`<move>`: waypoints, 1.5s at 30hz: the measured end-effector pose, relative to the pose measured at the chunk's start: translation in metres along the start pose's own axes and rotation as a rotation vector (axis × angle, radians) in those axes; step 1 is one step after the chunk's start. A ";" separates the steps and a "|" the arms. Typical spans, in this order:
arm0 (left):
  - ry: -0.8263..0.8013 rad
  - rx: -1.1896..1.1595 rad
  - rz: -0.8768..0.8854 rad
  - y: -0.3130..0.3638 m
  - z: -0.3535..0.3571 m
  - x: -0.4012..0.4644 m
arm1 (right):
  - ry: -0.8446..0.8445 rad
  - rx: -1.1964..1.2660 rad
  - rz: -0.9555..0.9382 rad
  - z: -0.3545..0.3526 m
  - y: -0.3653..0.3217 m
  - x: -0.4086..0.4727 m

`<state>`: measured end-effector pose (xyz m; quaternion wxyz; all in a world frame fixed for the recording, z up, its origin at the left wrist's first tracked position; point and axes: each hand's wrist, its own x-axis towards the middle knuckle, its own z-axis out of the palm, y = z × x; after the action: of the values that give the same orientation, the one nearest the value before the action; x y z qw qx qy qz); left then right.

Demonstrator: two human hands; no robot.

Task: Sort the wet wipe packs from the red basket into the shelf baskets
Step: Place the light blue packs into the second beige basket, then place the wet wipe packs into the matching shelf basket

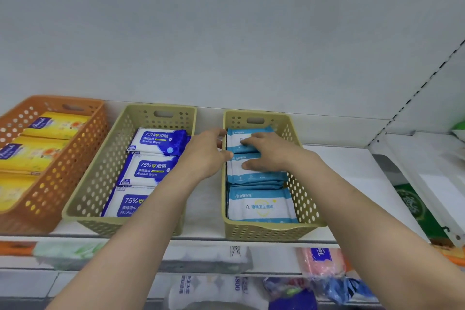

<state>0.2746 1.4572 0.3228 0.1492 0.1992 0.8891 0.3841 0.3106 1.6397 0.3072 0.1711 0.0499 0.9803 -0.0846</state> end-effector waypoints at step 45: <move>0.932 0.276 -0.813 -0.678 -0.518 -0.440 | 0.075 0.170 -1.081 0.191 -0.969 0.126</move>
<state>0.2808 0.5040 0.2113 -0.1469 -0.3253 0.9067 0.2249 0.1326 0.6633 0.2308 0.0636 -0.4442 0.8615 -0.2375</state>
